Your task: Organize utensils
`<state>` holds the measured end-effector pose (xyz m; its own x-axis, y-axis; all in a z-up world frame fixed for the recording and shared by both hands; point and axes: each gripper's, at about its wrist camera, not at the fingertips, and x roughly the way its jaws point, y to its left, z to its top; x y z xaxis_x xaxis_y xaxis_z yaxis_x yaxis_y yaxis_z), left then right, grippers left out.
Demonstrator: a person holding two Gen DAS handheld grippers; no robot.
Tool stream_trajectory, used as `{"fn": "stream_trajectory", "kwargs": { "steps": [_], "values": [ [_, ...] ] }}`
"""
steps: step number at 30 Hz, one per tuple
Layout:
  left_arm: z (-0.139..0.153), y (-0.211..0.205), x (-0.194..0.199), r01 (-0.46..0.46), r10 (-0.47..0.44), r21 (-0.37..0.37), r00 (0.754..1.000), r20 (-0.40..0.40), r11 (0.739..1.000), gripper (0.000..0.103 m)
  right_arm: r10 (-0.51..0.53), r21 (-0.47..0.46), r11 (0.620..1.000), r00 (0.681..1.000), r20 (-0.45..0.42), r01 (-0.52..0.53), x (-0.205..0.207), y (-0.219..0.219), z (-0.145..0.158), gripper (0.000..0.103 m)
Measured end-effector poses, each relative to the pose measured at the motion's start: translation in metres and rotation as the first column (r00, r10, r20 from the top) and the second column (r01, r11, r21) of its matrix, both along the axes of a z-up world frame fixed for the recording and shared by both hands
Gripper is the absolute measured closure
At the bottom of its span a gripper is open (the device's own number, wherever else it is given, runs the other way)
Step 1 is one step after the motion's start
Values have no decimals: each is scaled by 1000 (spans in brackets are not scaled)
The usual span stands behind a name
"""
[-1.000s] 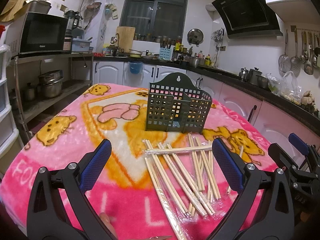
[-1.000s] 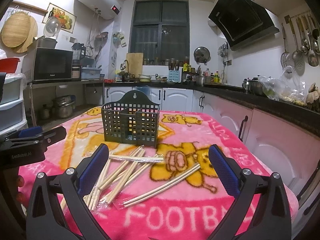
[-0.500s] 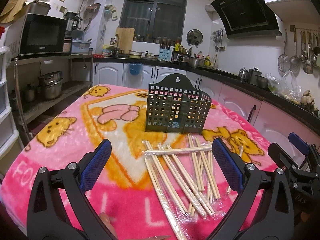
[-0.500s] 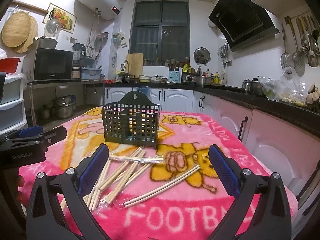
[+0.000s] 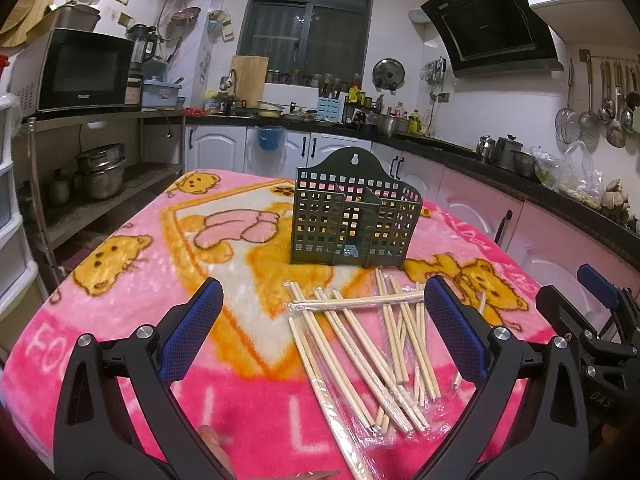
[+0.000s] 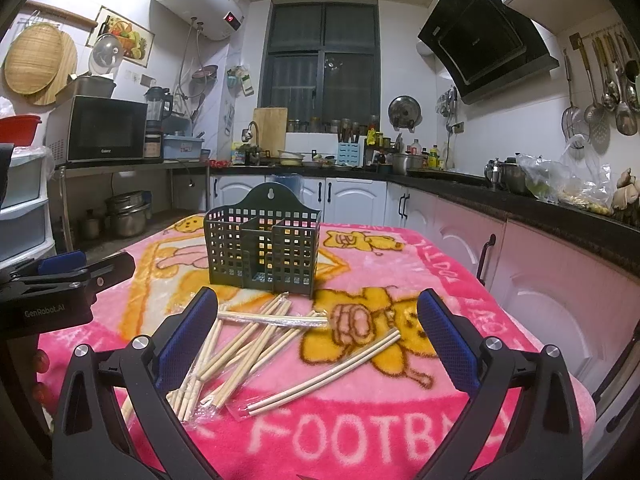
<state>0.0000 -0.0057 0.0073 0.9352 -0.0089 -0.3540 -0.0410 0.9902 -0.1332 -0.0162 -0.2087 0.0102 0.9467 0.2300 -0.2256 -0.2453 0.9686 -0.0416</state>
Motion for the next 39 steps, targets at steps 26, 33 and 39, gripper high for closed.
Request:
{"fn": "stream_trajectory", "kwargs": {
  "steps": [26, 33, 39],
  "values": [
    [3, 19, 6, -48, 47, -26, 999, -16, 999, 10, 22, -24, 999, 999, -42, -23, 16, 8, -8, 6],
    [-4, 34, 12, -87, 84, -41, 994, -64, 995, 10, 86, -35, 995, 987, -139, -92, 34, 17, -13, 6],
    [-13, 44, 22, -91, 83, -55, 987, -138, 994, 10, 126, 1, 992, 961, -247, -130, 54, 22, -20, 6]
  ]
}}
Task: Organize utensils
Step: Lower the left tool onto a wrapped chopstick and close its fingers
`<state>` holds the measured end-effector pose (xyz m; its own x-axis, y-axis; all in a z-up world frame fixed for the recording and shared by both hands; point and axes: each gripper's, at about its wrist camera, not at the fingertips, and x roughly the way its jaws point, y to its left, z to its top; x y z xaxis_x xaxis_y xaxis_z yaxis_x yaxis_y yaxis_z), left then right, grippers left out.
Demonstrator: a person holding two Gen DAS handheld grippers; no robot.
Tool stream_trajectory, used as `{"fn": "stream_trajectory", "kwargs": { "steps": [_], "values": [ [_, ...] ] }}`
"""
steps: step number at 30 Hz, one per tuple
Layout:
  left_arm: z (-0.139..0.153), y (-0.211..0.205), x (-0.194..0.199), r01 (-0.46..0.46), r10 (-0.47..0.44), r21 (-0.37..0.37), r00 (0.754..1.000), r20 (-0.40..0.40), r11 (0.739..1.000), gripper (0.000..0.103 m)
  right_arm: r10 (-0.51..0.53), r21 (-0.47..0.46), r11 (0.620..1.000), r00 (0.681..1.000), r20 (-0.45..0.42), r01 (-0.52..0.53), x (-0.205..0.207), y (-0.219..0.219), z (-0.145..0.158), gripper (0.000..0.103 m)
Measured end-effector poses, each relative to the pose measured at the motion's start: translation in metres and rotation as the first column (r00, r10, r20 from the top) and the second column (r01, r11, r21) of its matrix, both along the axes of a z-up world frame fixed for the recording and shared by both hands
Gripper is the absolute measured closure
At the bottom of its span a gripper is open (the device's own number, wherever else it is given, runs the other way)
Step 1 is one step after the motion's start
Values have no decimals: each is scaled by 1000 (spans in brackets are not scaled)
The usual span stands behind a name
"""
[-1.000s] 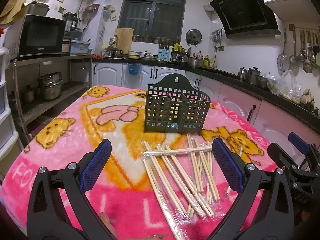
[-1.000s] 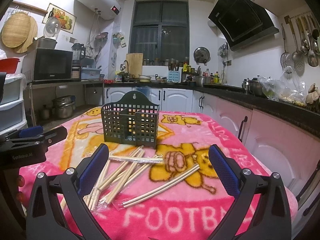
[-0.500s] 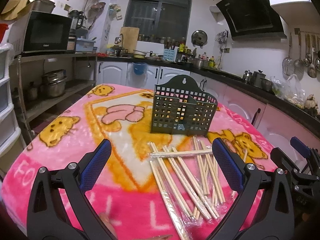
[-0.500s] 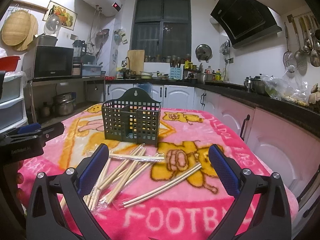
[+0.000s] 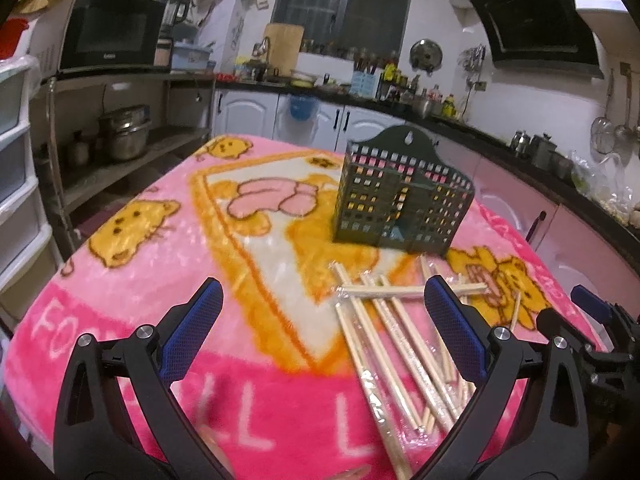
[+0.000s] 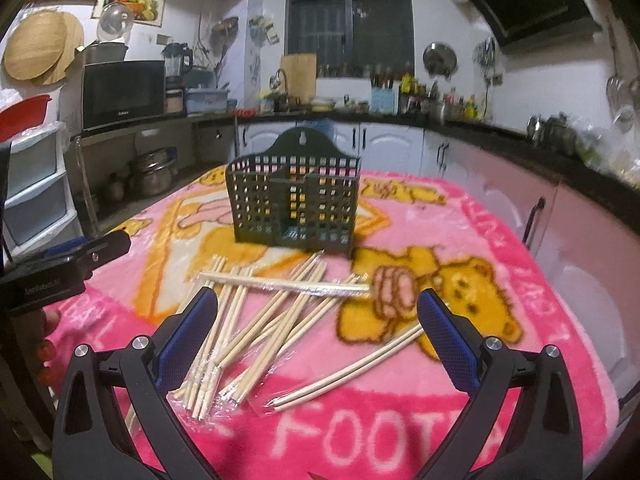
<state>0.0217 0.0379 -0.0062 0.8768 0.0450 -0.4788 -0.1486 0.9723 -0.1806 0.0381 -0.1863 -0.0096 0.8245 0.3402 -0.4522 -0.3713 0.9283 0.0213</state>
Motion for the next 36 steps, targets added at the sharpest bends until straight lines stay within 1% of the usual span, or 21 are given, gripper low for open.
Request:
{"fn": "stream_trajectory", "kwargs": {
  "steps": [5, 10, 12, 16, 18, 19, 21, 23, 24, 25, 26, 27, 29, 30, 32, 36],
  "values": [
    [-9, 3, 9, 61, -65, -52, 996, -60, 997, 10, 4, 4, 1000, 998, -57, -3, 16, 2, -3, 6],
    [-20, 4, 24, 87, -97, -83, 987, -129, 993, 10, -4, -5, 1000, 994, -108, 3, 36, -1, -8, 6],
    [-24, 6, 31, 105, -123, -119, 981, -152, 987, 10, -8, -13, 1000, 993, -122, 7, 42, -1, -11, 6],
    [-31, 7, 44, 127, -150, -126, 969, -198, 984, 11, -14, -19, 1000, 987, -162, 11, 56, -4, -15, 6],
    [-33, 8, 51, 146, -177, -153, 960, -217, 977, 13, -19, -13, 1000, 983, -184, 17, 62, -6, -17, 6],
    [-34, 8, 54, 159, -194, -165, 955, -225, 973, 15, -19, -5, 1000, 981, -193, 18, 65, -6, -18, 6],
    [-37, 5, 60, 173, -210, -165, 946, -248, 971, 21, -24, 8, 1000, 975, -222, 27, 72, -8, -21, 6],
    [-41, 3, 66, 191, -233, -172, 933, -272, 966, 32, -25, 30, 999, 968, -251, 33, 79, -11, -23, 6],
    [-44, 2, 68, 194, -241, -182, 927, -288, 964, 34, -28, 35, 999, 965, -261, 38, 82, -13, -25, 6],
    [-47, 2, 70, 199, -252, -197, 920, -301, 960, 39, -29, 36, 999, 964, -265, 40, 84, -13, -25, 6],
    [-49, 2, 71, 198, -256, -204, 916, -309, 959, 44, -31, 38, 998, 963, -268, 43, 86, -14, -26, 6],
    [-51, 3, 72, 197, -256, -209, 914, -313, 958, 44, -34, 38, 998, 962, -271, 46, 88, -15, -27, 7],
    [-53, 6, 73, 188, -250, -212, 915, -316, 959, 56, -36, 43, 998, 960, -276, 50, 92, -17, -28, 7],
    [-53, 6, 74, 185, -248, -213, 915, -319, 959, 57, -37, 44, 998, 960, -277, 52, 94, -17, -28, 7],
    [-54, 9, 78, 175, -238, -208, 913, -332, 962, 64, -38, 44, 998, 959, -280, 52, 97, -18, -29, 7],
    [-57, 10, 85, 168, -222, -171, 899, -378, 971, 68, -39, 43, 998, 958, -284, 53, 103, -18, -29, 7]
  ]
}}
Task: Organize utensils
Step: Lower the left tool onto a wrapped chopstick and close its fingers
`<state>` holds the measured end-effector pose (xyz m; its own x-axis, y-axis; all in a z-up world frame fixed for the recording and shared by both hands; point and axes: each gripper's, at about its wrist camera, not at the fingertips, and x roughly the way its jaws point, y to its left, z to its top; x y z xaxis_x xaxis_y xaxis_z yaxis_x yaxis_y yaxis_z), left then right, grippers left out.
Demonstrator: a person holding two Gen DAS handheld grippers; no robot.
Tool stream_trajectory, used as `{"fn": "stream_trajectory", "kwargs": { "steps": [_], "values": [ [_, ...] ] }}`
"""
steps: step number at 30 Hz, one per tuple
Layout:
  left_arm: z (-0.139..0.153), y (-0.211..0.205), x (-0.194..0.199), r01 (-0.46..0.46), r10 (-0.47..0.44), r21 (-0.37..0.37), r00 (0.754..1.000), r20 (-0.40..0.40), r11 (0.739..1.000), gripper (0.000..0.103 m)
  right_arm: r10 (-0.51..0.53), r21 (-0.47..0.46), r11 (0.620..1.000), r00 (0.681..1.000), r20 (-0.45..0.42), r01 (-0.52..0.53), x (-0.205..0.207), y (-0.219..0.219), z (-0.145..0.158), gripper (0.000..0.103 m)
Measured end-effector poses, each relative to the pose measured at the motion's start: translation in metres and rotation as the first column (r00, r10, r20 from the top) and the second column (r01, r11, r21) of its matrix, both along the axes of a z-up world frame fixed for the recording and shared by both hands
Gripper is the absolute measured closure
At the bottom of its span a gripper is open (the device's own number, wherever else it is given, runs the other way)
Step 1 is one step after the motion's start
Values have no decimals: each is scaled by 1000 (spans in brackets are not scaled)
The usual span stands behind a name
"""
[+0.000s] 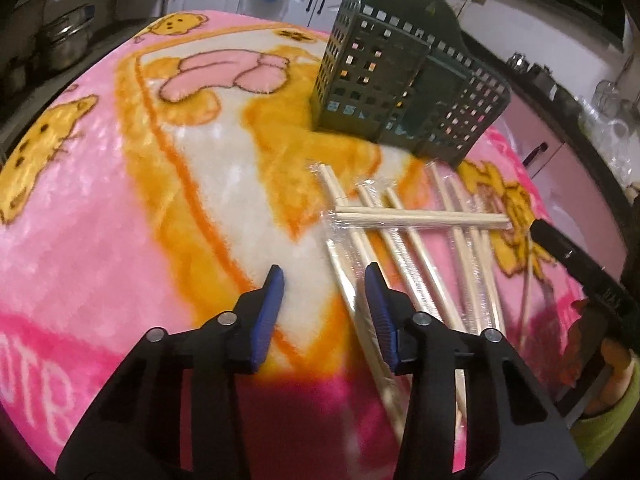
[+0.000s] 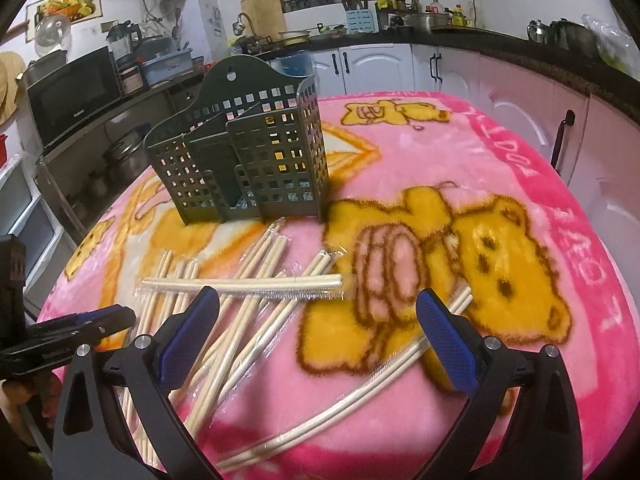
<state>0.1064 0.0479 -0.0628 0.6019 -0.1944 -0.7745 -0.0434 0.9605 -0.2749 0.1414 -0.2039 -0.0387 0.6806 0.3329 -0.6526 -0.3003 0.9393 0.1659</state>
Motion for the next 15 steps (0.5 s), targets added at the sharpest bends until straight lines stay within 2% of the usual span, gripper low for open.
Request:
{"fn": "stream_trajectory", "kwargs": {
  "steps": [8, 11, 15],
  "values": [
    [1, -10, 17, 47, -44, 96, 998, -36, 994, 71, 16, -11, 1000, 995, -96, -17, 19, 3, -12, 7],
    [0, -7, 21, 58, -56, 98, 998, -29, 994, 77, 21, 16, 1000, 991, -133, -19, 25, 1, -16, 9],
    [0, 1, 24, 63, -60, 91, 998, -26, 994, 87, 29, 73, 997, 978, -205, -14, 35, -5, -24, 20]
  ]
}}
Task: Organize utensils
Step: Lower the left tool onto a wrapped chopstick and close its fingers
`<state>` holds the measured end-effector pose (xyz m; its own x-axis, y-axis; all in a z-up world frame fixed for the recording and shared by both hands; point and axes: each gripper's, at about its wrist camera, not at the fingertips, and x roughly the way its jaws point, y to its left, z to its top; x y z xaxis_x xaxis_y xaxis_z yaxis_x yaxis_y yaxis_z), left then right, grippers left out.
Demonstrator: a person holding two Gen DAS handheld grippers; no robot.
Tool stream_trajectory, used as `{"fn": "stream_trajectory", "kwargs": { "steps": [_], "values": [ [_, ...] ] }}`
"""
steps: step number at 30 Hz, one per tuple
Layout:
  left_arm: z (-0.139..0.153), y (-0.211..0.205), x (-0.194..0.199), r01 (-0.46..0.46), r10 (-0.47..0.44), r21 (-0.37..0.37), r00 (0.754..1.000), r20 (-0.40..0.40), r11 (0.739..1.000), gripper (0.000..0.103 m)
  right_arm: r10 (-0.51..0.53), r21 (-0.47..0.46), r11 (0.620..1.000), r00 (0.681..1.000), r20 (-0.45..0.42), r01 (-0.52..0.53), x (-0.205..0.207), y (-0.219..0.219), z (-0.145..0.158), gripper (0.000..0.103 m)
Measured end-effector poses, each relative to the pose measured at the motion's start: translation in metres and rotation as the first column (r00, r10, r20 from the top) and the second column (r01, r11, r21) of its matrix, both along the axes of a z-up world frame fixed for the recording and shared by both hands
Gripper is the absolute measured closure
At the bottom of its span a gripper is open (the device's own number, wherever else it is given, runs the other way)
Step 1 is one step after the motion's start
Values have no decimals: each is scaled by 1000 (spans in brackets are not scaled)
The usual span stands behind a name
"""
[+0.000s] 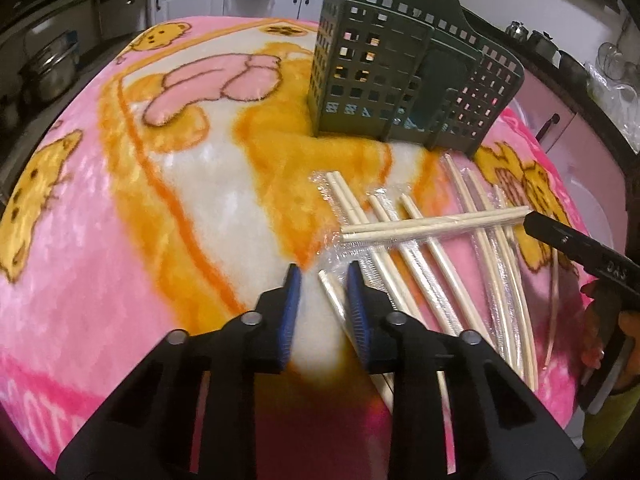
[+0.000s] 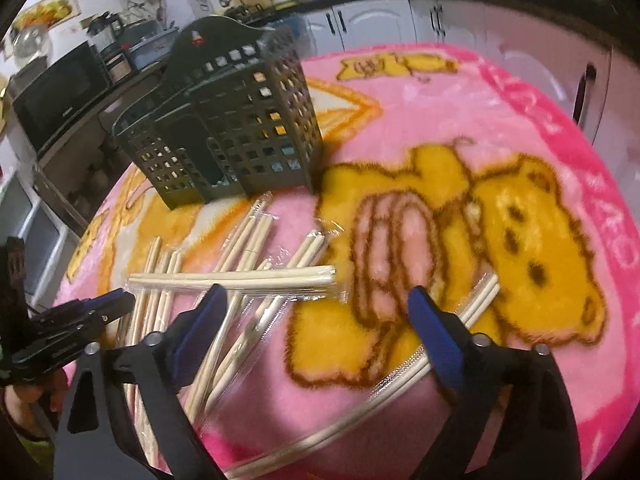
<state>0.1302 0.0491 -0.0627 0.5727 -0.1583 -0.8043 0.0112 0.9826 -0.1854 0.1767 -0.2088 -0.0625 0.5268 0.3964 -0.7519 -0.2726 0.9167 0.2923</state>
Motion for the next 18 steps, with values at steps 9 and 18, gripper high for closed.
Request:
{"fn": "stream_trajectory", "kwargs": {
  "steps": [9, 18],
  "values": [
    [1, 15, 2, 3, -5, -76, 1000, -22, 997, 93, 25, 126, 992, 998, -63, -16, 12, -6, 1, 38],
    [1, 8, 0, 10, -12, -56, 1000, -26, 998, 93, 66, 210, 977, 994, -89, -46, 19, 0, 0, 84]
  ]
}}
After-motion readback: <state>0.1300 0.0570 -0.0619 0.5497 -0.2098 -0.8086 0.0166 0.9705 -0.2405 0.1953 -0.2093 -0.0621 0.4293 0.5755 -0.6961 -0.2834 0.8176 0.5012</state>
